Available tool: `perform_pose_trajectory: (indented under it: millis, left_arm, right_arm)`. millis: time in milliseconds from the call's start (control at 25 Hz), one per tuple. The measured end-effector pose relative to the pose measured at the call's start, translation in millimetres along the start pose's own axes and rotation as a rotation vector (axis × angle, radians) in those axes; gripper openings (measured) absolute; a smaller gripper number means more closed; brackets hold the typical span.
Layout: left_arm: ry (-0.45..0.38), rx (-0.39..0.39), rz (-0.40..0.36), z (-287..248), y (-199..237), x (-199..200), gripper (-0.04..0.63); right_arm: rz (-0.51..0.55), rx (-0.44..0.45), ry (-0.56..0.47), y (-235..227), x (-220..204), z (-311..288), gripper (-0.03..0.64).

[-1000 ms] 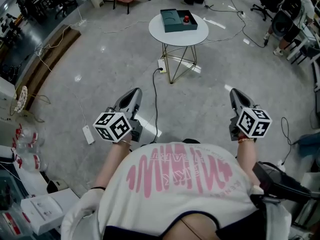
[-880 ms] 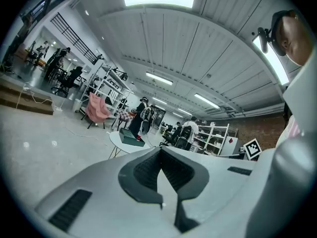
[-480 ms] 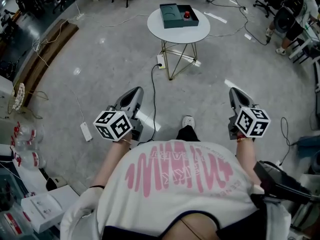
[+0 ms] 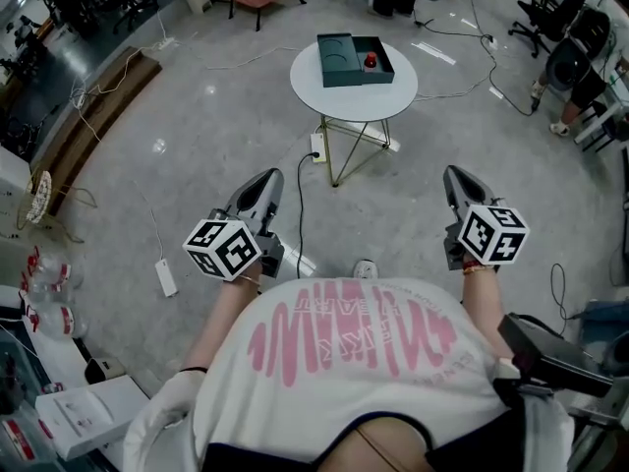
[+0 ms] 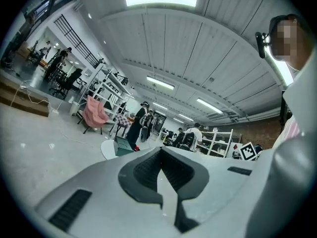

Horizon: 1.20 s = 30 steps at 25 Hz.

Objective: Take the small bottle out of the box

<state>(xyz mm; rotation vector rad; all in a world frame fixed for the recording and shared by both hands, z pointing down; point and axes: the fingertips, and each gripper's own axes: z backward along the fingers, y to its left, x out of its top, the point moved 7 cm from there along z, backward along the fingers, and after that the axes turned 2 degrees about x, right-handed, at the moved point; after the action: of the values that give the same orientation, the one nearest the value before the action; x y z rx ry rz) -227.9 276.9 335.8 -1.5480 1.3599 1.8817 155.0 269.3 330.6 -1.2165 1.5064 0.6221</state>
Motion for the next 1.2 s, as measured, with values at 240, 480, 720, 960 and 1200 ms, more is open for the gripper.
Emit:
perform_pose_trajectory:
  millis: [240, 480, 720, 960, 1200]
  left_arm:
    - [-0.024, -0.035, -0.01, -53.4, -5.0, 19.6, 0.008]
    - [-0.011, -0.036, -0.032, -100.5, -3.6, 25.5, 0.008]
    - [-0.012, 0.005, -0.011, -133.5, 5.4, 22.8, 0.008]
    - [-0.045, 0.048, 0.013, -164.8, 13.8, 20.1, 0.008]
    - [-0.097, 0.066, 0.046, -197.8, 20.2, 19.0, 0.008]
  right_arm:
    - [0.034, 0.046, -0.03, -25.3, 41.9, -38.7, 0.003]
    - [0.042, 0.075, -0.035, -53.0, 63.2, -72.3, 0.003]
    - [0.039, 0.088, -0.024, -84.6, 71.9, -99.3, 0.003]
    - [0.051, 0.103, -0.015, -115.8, 80.7, -126.4, 0.003]
    - [0.075, 0.105, -0.021, -145.0, 93.0, -145.5, 0.003]
